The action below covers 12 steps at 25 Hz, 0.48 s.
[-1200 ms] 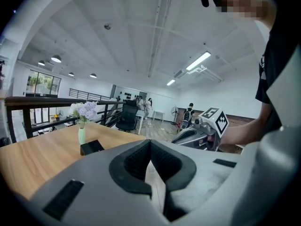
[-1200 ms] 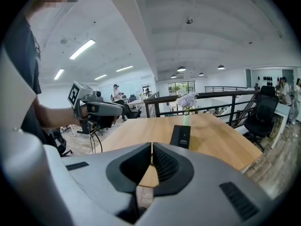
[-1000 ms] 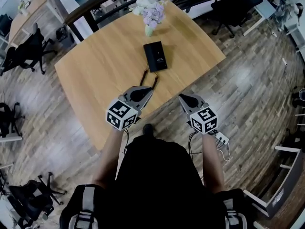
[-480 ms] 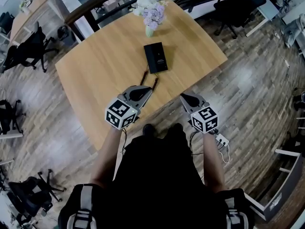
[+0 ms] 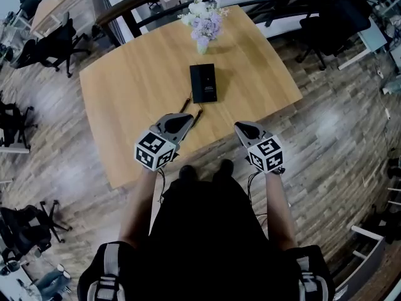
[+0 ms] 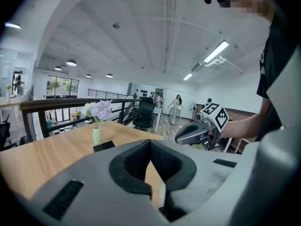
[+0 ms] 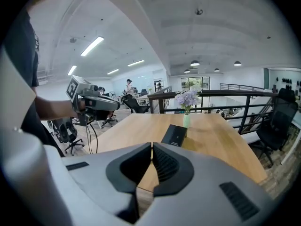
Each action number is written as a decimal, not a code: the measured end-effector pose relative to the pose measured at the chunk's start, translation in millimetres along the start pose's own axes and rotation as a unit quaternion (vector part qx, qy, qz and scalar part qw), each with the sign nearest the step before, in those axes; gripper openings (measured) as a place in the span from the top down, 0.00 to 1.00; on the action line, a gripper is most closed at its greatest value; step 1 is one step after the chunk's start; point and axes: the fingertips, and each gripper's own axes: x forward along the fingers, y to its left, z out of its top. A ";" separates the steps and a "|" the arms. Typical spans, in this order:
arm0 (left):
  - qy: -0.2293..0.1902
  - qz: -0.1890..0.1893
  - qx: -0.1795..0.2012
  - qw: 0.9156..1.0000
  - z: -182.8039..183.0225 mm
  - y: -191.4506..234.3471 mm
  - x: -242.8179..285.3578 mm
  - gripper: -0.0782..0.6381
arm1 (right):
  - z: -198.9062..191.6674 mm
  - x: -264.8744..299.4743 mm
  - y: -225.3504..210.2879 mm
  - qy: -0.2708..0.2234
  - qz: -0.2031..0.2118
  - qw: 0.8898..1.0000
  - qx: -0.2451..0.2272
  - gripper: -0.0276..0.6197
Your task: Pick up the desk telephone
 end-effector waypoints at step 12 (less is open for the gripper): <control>-0.015 0.088 -0.021 0.996 18.4 -23.4 41.7 0.86 | -9.1 -10.8 -66.2 0.013 0.075 0.996 -0.036 0.91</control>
